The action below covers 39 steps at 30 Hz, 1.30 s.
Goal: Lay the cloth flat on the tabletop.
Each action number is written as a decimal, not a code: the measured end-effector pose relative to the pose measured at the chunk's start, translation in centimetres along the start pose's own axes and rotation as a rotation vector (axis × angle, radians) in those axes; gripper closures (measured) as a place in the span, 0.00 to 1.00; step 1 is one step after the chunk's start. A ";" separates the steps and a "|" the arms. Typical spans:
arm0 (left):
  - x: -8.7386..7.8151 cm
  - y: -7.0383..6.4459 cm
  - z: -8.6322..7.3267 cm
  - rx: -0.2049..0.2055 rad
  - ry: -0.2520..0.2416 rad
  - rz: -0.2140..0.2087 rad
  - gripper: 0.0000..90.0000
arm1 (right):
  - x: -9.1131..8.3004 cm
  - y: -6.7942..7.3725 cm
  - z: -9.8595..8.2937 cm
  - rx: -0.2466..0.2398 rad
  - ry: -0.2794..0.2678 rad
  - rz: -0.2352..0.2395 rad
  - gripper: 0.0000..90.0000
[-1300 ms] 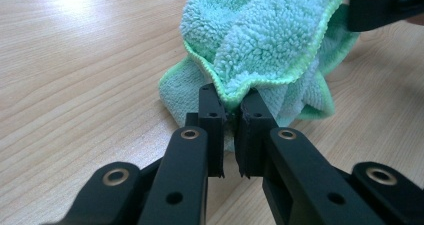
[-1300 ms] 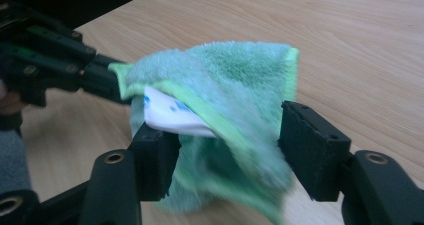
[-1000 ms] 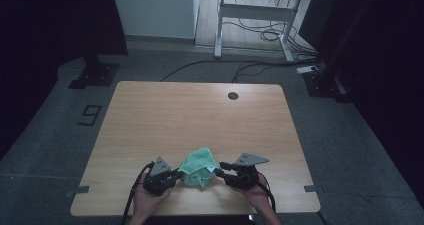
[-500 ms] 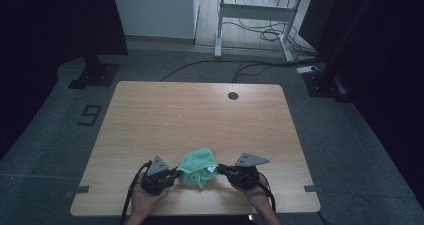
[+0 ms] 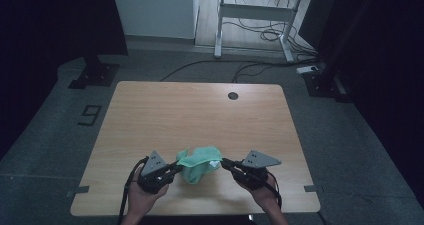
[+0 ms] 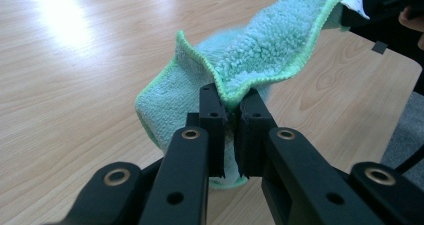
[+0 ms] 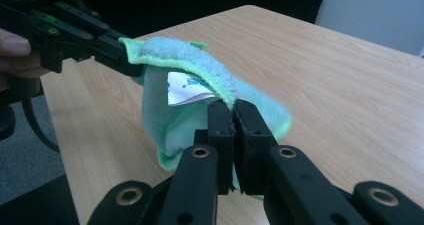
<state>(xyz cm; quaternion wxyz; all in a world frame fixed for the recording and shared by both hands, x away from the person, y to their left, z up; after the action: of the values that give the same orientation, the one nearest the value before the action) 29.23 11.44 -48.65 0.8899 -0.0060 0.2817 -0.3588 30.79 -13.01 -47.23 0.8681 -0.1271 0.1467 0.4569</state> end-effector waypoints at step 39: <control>-0.3 -0.8 1.3 0.003 0.021 -0.004 0.90 | -1.4 -0.6 1.0 0.040 -0.056 -0.021 0.96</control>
<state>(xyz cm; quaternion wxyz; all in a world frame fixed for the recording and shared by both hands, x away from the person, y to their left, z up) 29.16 10.78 -47.24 0.8861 -0.0014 0.2906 -0.3611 30.68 -14.04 -45.76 0.8789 -0.0984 0.1300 0.4483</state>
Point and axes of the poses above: each handheld gripper's, and its own axes: x roughly forward along the jaws, z roughly out of its top, y roughly to its left, the point moved 5 cm from there along x, roughly forward along the jaws, and after that the axes turned 8 degrees about -x, right-handed, at the moved point
